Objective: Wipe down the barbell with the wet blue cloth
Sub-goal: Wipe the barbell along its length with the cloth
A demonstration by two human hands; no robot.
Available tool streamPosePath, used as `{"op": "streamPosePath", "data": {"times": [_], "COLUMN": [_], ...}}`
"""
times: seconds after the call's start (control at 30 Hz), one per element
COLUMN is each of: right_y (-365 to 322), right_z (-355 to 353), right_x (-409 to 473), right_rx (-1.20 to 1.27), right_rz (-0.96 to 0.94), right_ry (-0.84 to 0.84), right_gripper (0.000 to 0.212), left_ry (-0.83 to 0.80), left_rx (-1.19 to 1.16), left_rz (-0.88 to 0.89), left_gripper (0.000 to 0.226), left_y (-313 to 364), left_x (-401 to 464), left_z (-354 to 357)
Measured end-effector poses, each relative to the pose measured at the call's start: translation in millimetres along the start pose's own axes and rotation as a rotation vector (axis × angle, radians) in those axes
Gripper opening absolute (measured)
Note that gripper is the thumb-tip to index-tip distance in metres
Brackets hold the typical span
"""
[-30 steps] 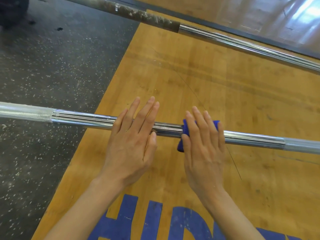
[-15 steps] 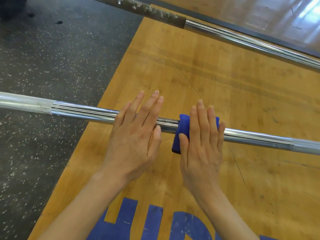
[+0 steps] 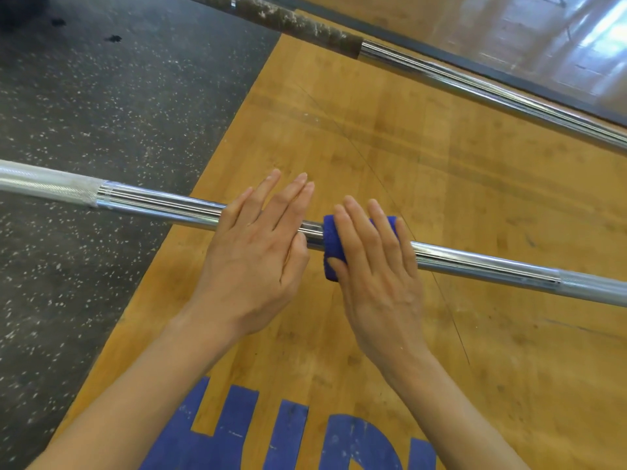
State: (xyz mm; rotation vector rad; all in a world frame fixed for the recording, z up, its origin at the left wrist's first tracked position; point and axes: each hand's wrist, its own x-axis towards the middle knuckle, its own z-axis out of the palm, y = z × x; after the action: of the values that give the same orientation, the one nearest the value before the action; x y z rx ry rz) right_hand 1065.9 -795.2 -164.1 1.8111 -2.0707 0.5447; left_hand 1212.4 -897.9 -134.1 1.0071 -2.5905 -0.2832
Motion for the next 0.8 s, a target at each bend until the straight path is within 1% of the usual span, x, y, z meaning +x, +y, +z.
{"op": "streamPosePath", "data": {"times": [0.1, 0.13, 0.23, 0.27, 0.3, 0.4, 0.43, 0.53, 0.6, 0.7, 0.77, 0.8], "right_y": [3.3, -1.5, -8.4, -2.8, 4.4, 9.5, 4.1, -13.2, -14.8, -15.6, -12.3, -10.4], "right_z": [-3.6, -2.2, 0.8, -0.5, -3.4, -8.8, -6.5, -2.0, -3.0, -9.8, -11.8, -11.7], "right_x": [-8.6, -4.0, 13.0, 12.5, 8.0, -2.2, 2.1, 19.7, 13.8, 4.2, 27.5, 39.6], "right_rx": [-0.028, -0.027, 0.002, -0.007, -0.021, -0.046, -0.036, 0.024, 0.019, 0.011, 0.054, 0.100], "right_rz": [0.140, 0.142, 0.000, -0.017, 0.009, 0.177, 0.189, 0.122, 0.104, 0.107, 0.125, 0.164], "right_ry": [0.027, 0.025, -0.016, -0.032, -0.045, -0.030, -0.026, -0.042, -0.059, -0.109, -0.173, -0.213], "right_gripper": [0.044, 0.044, 0.044, 0.045, 0.045, 0.046, 0.046, 0.046, 0.046, 0.048, 0.052, 0.056], "left_ry": [-0.019, -0.017, -0.012, -0.014, -0.017, -0.021, -0.019, -0.001, 0.000, -0.005, -0.001, -0.002], "left_rx": [0.006, 0.006, -0.001, -0.006, -0.011, -0.030, -0.031, -0.035, -0.039, -0.035, -0.036, -0.037], "left_rz": [-0.004, -0.007, -0.017, -0.018, -0.017, -0.029, -0.034, -0.042, -0.045, -0.046, -0.046, -0.046], "left_gripper": [0.058, 0.058, 0.059, 0.059, 0.059, 0.061, 0.061, 0.061, 0.060, 0.060, 0.060, 0.060], "left_y": [-0.4, -0.4, -1.0, -1.8, -2.4, -2.3, -1.8, 0.6, 1.0, 1.7, 1.9, 1.9], "left_x": [3.3, 4.9, 9.7, 11.2, 12.3, 15.1, 16.0, 17.7, 17.1, 14.1, 13.3, 12.6], "left_z": [-1.5, -1.2, -0.5, -0.5, -0.8, -2.1, -1.8, -0.2, 0.3, -0.7, -0.2, 0.4]}}
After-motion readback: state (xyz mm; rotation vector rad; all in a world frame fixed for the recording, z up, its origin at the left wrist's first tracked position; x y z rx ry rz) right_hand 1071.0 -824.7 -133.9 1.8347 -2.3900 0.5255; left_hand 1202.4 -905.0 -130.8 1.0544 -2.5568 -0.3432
